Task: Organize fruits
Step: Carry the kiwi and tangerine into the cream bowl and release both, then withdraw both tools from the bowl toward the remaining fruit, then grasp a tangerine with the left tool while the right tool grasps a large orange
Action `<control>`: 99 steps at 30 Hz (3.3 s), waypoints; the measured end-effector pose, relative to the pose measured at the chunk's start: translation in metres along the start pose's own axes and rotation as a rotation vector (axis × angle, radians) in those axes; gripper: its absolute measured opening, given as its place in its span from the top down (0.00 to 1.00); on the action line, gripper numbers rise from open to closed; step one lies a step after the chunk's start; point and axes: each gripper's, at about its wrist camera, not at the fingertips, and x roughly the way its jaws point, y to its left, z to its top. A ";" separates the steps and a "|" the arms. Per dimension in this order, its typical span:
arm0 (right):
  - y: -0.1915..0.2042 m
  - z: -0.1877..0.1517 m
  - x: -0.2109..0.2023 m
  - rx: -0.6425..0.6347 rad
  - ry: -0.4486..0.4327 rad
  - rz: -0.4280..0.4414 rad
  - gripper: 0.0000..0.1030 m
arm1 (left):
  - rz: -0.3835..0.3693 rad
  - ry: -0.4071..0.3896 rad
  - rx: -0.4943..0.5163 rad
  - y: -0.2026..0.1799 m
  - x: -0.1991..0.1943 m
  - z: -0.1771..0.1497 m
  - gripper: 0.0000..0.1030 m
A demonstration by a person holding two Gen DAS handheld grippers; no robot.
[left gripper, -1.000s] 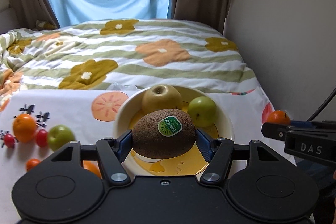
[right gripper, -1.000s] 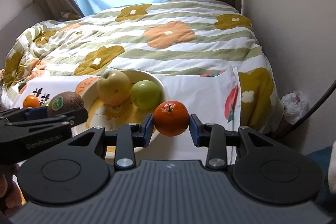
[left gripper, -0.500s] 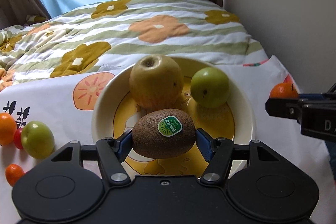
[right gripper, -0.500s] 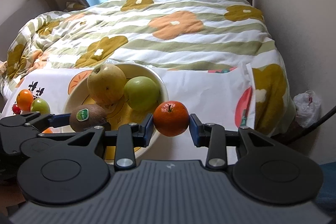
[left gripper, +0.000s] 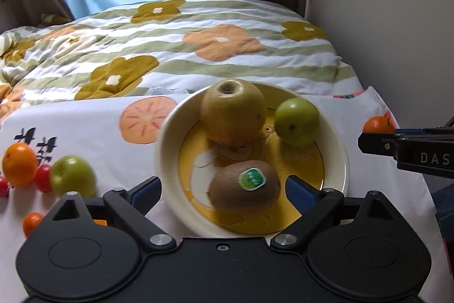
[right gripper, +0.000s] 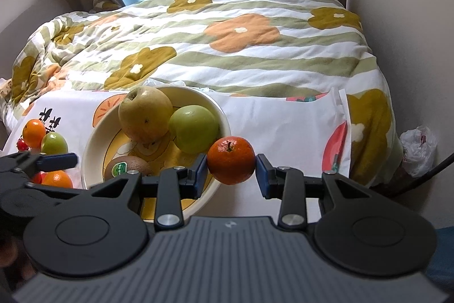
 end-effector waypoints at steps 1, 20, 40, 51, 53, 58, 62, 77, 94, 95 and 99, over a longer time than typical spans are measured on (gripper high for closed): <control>0.000 0.000 0.000 -0.003 0.001 0.002 0.50 | 0.003 0.000 -0.006 0.003 -0.003 -0.001 0.06; 0.042 -0.005 0.037 -0.123 0.060 0.057 0.50 | 0.086 -0.049 -0.055 0.041 -0.045 -0.019 0.06; 0.043 -0.012 -0.001 -0.095 -0.013 -0.024 0.04 | 0.048 -0.094 -0.052 0.046 -0.083 -0.032 0.05; 0.049 -0.019 -0.053 -0.055 -0.034 -0.023 0.04 | 0.083 -0.157 -0.063 0.047 -0.133 -0.045 0.05; 0.052 -0.019 -0.061 -0.050 -0.036 -0.006 0.04 | 0.102 -0.166 -0.065 0.051 -0.143 -0.048 0.05; 0.064 -0.020 -0.073 -0.047 -0.029 0.024 0.04 | 0.150 -0.178 -0.082 0.069 -0.161 -0.053 0.05; 0.083 -0.022 -0.078 -0.053 -0.028 0.037 0.03 | 0.172 -0.180 -0.083 0.089 -0.169 -0.056 0.05; 0.176 -0.034 -0.055 0.027 -0.018 -0.004 0.00 | 0.108 -0.140 0.109 0.177 -0.142 -0.060 0.02; 0.236 -0.062 0.005 0.232 0.020 -0.091 0.00 | -0.099 -0.019 0.367 0.211 -0.052 -0.068 0.29; 0.237 -0.063 0.007 0.237 0.022 -0.094 0.00 | -0.106 -0.012 0.373 0.211 -0.047 -0.068 0.30; 0.239 -0.066 0.018 0.269 0.029 -0.102 0.00 | -0.130 -0.005 0.406 0.210 -0.032 -0.067 0.32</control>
